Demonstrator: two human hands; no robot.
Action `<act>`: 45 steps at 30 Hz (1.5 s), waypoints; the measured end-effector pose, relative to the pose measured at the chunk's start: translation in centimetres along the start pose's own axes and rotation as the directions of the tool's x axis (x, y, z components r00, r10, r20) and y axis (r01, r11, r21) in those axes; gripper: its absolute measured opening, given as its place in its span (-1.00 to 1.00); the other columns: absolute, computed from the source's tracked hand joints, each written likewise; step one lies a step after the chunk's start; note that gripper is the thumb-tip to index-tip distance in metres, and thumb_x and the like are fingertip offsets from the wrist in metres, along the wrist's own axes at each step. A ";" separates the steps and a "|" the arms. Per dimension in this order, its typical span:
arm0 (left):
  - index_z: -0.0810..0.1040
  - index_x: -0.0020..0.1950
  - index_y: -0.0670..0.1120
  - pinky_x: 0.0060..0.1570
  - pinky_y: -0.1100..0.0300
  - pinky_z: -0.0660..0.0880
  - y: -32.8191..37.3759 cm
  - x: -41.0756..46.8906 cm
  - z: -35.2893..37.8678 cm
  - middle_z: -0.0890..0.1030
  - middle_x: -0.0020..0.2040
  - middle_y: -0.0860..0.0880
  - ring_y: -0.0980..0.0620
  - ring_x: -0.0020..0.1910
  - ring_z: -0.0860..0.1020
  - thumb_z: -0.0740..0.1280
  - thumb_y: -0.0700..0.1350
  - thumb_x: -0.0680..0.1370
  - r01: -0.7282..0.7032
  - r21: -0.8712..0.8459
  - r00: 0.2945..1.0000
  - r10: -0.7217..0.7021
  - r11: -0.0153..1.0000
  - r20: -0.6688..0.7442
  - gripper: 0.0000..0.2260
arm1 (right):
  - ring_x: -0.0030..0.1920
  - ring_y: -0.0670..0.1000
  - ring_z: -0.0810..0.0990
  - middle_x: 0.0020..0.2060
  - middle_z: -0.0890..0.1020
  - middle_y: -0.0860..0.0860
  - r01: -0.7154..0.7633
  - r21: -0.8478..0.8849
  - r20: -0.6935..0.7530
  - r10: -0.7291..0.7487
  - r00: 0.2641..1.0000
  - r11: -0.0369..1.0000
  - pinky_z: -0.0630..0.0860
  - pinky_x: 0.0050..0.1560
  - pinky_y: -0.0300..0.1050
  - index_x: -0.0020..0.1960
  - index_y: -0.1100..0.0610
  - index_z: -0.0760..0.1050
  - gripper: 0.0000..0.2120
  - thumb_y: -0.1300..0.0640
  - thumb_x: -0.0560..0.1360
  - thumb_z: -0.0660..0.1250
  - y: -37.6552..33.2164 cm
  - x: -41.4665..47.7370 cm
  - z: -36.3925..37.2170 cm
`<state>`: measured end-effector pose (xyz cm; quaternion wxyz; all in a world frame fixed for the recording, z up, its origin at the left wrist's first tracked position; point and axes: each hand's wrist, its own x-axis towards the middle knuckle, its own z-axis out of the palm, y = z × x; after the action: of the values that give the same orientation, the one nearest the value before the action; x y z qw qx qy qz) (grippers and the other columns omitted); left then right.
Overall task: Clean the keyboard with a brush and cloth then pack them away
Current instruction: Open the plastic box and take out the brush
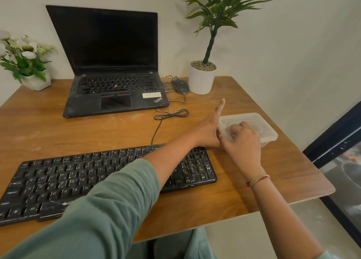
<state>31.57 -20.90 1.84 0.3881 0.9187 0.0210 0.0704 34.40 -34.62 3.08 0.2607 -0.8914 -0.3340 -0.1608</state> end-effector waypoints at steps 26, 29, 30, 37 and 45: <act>-0.39 0.51 0.09 0.41 -0.13 0.17 2.0 0.9 1.6 0.02 0.56 -0.09 -0.11 0.51 0.09 0.58 0.26 0.15 0.142 0.057 0.987 -0.138 0.988 -0.077 0.33 | -0.35 -0.11 0.52 -0.39 0.53 -0.09 -0.207 0.965 0.065 0.621 0.781 0.159 0.50 -0.20 -0.20 -0.28 0.05 0.55 -0.84 0.09 0.48 0.37 1.9 -0.4 -10.7; -0.40 0.51 0.08 0.43 -0.10 0.09 2.0 1.0 1.3 -0.01 0.57 -0.08 -0.09 0.53 0.04 0.60 0.22 0.14 0.165 0.064 0.985 -0.161 0.984 -0.057 0.34 | -0.37 -0.11 0.51 -0.43 0.50 -0.09 -0.319 0.939 0.142 0.701 0.698 0.128 0.49 -0.14 -0.13 -0.34 0.03 0.53 -0.78 0.10 0.48 0.36 3.7 -1.9 -10.1; -0.39 0.51 0.08 0.44 -0.11 0.09 1.9 1.1 1.1 0.00 0.57 -0.09 -0.10 0.53 0.04 0.60 0.20 0.14 0.172 0.063 0.984 -0.169 0.983 -0.051 0.33 | -0.33 -0.11 0.53 -0.41 0.51 -0.09 -0.356 0.923 0.146 0.723 0.675 0.147 0.49 -0.09 -0.11 -0.34 0.03 0.53 -0.78 0.10 0.49 0.35 4.2 -2.4 -10.1; -0.35 0.53 0.08 0.46 -0.11 0.04 1.6 1.5 0.4 -0.08 0.58 -0.05 -0.11 0.54 -0.02 0.59 0.25 0.14 0.189 0.092 0.982 -0.186 0.978 -0.039 0.32 | 0.01 0.10 0.53 -0.13 0.55 0.06 -0.640 0.649 0.268 0.663 0.699 0.412 0.48 0.04 -0.01 -0.09 0.08 0.56 -0.85 0.06 0.57 0.25 8.2 -5.8 -10.9; -0.35 0.53 0.05 0.46 -0.09 0.03 1.9 1.1 -0.1 -0.13 0.58 -0.06 -0.09 0.55 -0.05 0.59 0.27 0.12 0.188 0.104 0.982 -0.186 0.977 -0.029 0.34 | 0.08 0.17 0.54 0.00 0.59 0.11 -0.700 0.458 0.278 0.659 0.699 0.548 0.49 0.17 0.16 0.10 0.18 0.58 -0.79 0.13 0.57 0.24 9.7 -6.2 -8.5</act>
<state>32.64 -22.06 3.36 0.3432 0.9313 0.1147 0.0413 35.50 -48.91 3.64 0.5256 -0.8465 -0.0032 0.0845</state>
